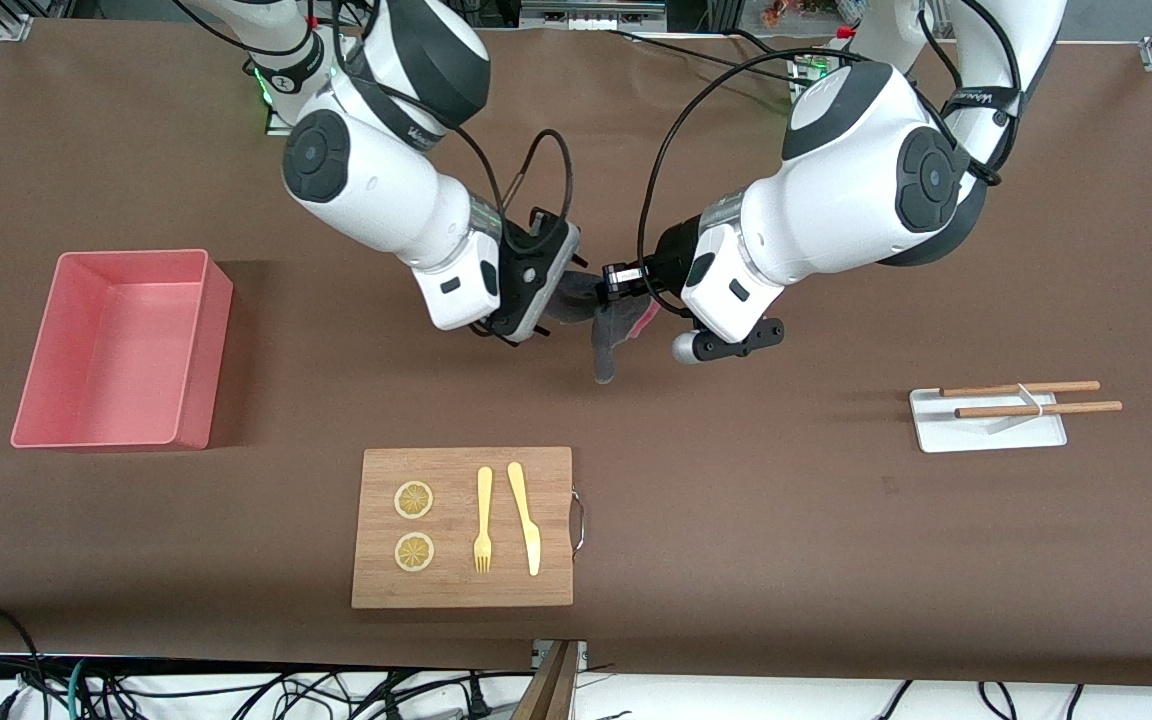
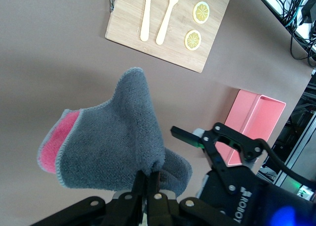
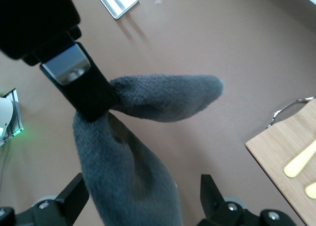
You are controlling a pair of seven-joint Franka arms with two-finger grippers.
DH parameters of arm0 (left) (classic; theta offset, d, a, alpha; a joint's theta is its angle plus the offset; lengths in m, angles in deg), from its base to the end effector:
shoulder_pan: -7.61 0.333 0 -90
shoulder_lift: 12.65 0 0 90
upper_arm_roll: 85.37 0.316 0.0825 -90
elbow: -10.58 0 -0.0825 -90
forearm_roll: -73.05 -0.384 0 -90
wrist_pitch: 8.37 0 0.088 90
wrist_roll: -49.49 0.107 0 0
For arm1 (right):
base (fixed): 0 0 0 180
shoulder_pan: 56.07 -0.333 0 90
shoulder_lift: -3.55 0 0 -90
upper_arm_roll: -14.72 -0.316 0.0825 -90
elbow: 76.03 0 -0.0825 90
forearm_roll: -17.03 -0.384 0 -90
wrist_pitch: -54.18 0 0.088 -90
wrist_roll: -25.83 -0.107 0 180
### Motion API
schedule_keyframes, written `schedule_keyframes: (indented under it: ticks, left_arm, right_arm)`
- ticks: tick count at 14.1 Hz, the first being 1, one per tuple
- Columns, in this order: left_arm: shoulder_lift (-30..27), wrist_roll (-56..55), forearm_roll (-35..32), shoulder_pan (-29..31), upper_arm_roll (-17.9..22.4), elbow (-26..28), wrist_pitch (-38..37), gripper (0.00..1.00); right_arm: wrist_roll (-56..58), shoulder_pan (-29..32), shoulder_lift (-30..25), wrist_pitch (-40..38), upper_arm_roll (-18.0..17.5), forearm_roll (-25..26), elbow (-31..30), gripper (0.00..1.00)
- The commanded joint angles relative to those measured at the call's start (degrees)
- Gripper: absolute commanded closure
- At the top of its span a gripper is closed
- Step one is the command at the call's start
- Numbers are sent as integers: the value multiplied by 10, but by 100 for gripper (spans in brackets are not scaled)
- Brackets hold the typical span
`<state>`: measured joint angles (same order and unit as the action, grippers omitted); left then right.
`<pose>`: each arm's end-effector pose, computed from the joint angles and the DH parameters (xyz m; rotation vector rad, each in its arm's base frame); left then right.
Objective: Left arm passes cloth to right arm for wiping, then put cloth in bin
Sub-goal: 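Grasp the cloth with the right gripper while the left gripper holds it, then pull the cloth away with the right gripper while the left gripper withdraws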
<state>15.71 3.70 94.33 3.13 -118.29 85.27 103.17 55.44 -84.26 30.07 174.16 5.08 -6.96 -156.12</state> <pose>0.6004 -0.3753 0.5265 2.4842 0.4195 -0.3160 0.5685 0.4374 0.4736 -2.3419 -1.2516 -0.2716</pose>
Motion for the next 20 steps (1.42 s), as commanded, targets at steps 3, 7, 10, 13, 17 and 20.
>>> schedule_keyframes:
  ticks: [3, 7, 10, 13, 17, 20]
  left_arm:
    - [-1, 13, 10, -2, 2, -2, -4, 100]
    - [-1, 12, 11, -2, 2, -2, -4, 100]
    - [-1, 11, 13, -1, 2, -3, -4, 100]
    - [-1, 11, 9, -2, 1, -3, -4, 0]
    - [-7, 5, 9, 0, 1, -2, -13, 0]
    - [-7, 7, 7, 8, 8, -2, -45, 0]
  right_arm:
    - [-7, -1, 4, -7, 2, 8, 18, 97]
    - [2, 1, -2, -37, 8, 25, 18, 100]
    - [-1, 8, -8, -82, 26, 22, 20, 100]
    - [26, 11, -25, -115, 63, 24, 20, 100]
    - [50, 34, -37, -177, 83, 27, 20, 100]
    - [51, 53, -56, -219, 105, 52, 19, 100]
